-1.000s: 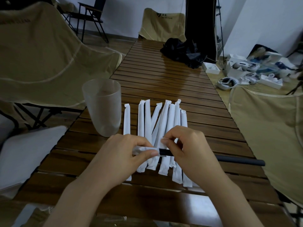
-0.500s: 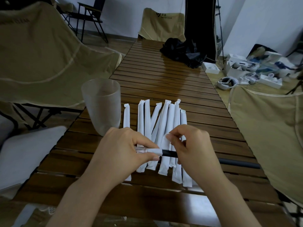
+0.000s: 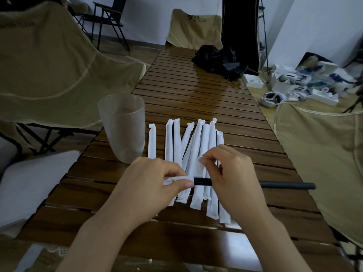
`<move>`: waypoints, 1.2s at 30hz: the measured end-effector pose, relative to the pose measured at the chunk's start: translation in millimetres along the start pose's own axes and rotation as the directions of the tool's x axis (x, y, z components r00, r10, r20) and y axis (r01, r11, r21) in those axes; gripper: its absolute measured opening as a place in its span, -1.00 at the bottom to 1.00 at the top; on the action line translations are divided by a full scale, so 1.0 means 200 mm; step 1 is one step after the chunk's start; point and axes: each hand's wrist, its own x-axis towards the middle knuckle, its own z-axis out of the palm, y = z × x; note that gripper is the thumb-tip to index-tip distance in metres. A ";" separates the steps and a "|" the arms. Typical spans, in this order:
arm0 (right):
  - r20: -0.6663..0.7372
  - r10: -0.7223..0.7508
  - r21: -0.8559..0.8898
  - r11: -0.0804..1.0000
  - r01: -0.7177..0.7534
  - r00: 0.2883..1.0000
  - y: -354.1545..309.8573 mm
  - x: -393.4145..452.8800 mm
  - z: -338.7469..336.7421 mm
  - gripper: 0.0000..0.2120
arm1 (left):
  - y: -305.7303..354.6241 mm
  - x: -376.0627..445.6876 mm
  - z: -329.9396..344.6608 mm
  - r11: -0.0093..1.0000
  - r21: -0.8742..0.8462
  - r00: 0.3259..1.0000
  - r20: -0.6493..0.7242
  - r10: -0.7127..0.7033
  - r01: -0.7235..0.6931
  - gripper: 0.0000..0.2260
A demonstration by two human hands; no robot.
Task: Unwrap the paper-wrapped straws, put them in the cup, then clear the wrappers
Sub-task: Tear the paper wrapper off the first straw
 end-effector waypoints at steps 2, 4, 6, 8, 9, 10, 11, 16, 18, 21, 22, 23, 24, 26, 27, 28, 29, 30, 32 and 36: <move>-0.013 0.060 0.036 0.998 -0.060 0.998 0.00 0.00 0.00 -0.93 | 0.01 0.00 0.00 1.000 -0.025 0.999 -0.034 0.008 -0.009 -0.68; -0.002 0.125 0.065 0.990 -0.124 0.992 0.00 0.00 -0.01 -0.91 | 0.01 0.00 0.00 0.998 -0.049 0.998 -0.055 0.023 -0.026 -0.56; -0.013 0.172 0.077 0.982 -0.170 0.985 0.01 0.00 -0.01 -0.89 | 0.01 0.01 0.00 0.998 -0.045 0.998 -0.052 0.032 -0.034 -0.56; -0.054 0.216 0.073 0.975 -0.212 0.975 0.02 0.00 -0.02 -0.87 | 0.01 0.00 0.00 0.999 -0.027 0.998 -0.050 0.032 -0.034 -0.60; -0.068 0.236 0.063 0.971 -0.232 0.969 0.03 0.00 -0.03 -0.86 | 0.01 0.00 0.00 0.999 -0.027 0.998 -0.058 0.032 -0.034 -0.61; -0.068 0.257 0.047 0.966 -0.254 0.964 0.04 0.00 -0.03 -0.85 | 0.01 0.01 0.00 0.999 -0.024 0.997 -0.066 0.029 -0.031 -0.61; -0.050 0.285 0.017 0.959 -0.284 0.957 0.05 0.00 -0.04 -0.85 | 0.01 0.01 -0.01 1.000 -0.019 0.998 -0.066 0.024 -0.025 -0.60; 0.048 0.461 -0.273 0.859 -0.432 0.886 0.12 -0.02 -0.07 -0.82 | -0.01 0.01 -0.01 0.999 0.039 1.000 -0.003 -0.017 0.017 -0.68; 0.043 0.519 -0.323 0.816 -0.479 0.854 0.15 -0.03 -0.08 -0.86 | -0.01 0.00 -0.01 0.998 0.058 1.000 0.005 -0.031 0.031 -0.77; 0.061 0.543 -0.289 0.813 -0.505 0.838 0.17 -0.02 -0.08 -0.84 | -0.02 0.01 0.00 0.997 0.061 0.998 0.038 -0.050 0.048 -0.78; 0.081 0.521 -0.264 0.833 -0.486 0.849 0.17 -0.02 -0.09 -0.77 | -0.02 0.01 0.01 0.997 0.057 0.997 0.052 -0.056 0.053 -0.77; 0.110 0.491 -0.229 0.858 -0.459 0.864 0.16 -0.02 -0.09 -0.68 | -0.02 0.01 0.01 0.997 0.056 0.996 0.064 -0.063 0.059 -0.77; 0.153 0.455 -0.185 0.885 -0.427 0.877 0.14 -0.01 -0.10 -0.63 | -0.02 0.01 0.01 0.997 0.053 0.996 0.068 -0.065 0.061 -0.78; 0.261 0.360 -0.063 0.932 -0.356 0.896 0.11 0.01 -0.11 -0.75 | -0.02 0.01 0.01 0.997 0.033 0.996 0.054 -0.071 0.070 -0.79; 0.320 0.311 0.000 0.945 -0.328 0.895 0.08 0.01 -0.12 -0.79 | -0.03 0.01 0.01 0.997 0.016 0.996 0.045 -0.075 0.075 -0.80; 0.385 0.259 0.060 0.951 -0.304 0.886 0.05 0.02 -0.12 -0.80 | -0.03 0.01 0.00 0.997 -0.003 0.996 0.039 -0.080 0.080 -0.81; 0.451 0.213 0.111 0.950 -0.291 0.867 0.03 0.02 -0.12 -0.80 | -0.03 0.01 0.00 0.996 -0.020 0.995 0.039 -0.087 0.088 -0.81; 0.504 0.176 0.155 0.945 -0.289 0.846 0.00 0.02 -0.11 -0.80 | -0.03 0.01 0.01 0.995 -0.034 0.995 0.040 -0.093 0.094 -0.82; 0.567 0.153 0.221 0.918 -0.328 0.810 -0.04 0.02 -0.08 -0.82 | -0.04 0.02 0.01 0.994 -0.041 0.994 0.042 -0.099 0.100 -0.82; 0.567 0.166 0.267 0.890 -0.370 0.807 -0.06 0.03 -0.05 -0.88 | -0.04 0.02 0.01 0.995 -0.037 0.993 0.071 -0.092 0.094 -0.83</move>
